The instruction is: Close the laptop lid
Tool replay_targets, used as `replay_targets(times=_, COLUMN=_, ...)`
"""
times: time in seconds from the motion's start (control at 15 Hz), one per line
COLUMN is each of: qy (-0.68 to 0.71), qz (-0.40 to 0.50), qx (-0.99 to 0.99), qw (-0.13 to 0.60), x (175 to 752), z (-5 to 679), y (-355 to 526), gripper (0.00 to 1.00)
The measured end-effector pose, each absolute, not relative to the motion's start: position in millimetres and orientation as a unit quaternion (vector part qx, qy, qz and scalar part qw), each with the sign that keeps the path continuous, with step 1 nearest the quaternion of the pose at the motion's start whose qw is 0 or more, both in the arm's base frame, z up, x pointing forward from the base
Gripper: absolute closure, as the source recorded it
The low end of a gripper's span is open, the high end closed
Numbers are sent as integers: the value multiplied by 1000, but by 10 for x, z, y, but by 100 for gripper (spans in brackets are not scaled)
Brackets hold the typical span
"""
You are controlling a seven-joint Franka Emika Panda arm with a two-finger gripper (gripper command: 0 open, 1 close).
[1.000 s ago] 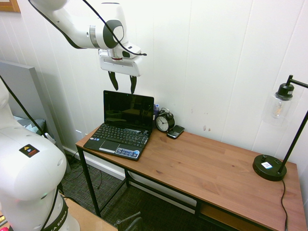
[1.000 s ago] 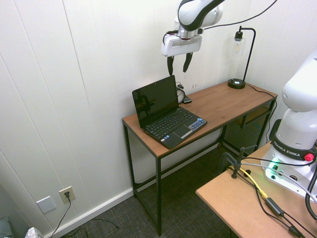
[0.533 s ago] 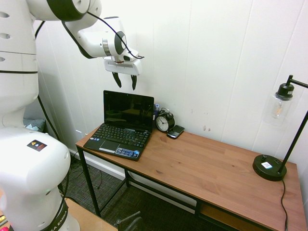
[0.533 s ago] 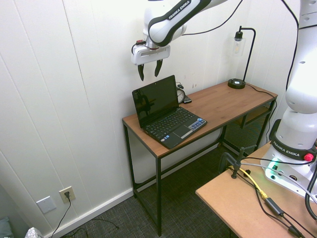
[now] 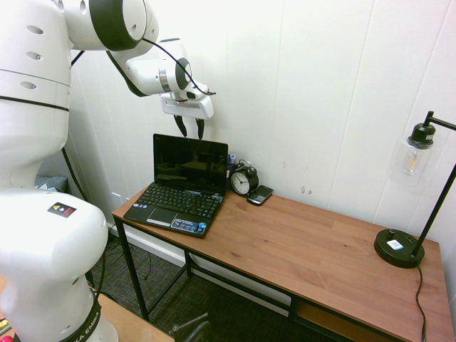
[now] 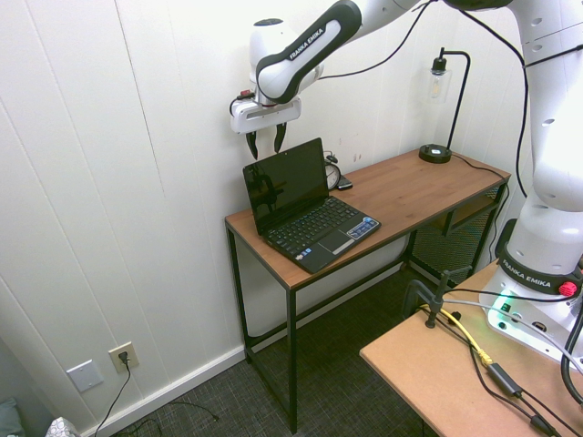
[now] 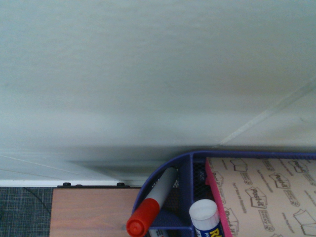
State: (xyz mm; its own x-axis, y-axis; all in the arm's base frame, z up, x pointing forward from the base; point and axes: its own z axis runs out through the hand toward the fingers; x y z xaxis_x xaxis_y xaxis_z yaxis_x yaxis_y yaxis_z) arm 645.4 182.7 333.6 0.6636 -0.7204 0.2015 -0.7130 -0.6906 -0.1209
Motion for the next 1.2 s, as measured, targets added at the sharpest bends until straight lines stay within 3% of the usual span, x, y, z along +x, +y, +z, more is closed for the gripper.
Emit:
replay_targets(times=0.73, qy=414, qz=-101, qx=-904, qw=-1, x=6361, z=3241, y=1855, gripper=100)
replay_targets(times=1.2, qy=426, qz=-90, qx=-900, qw=-10, x=5944, z=3248, y=1777, gripper=100)
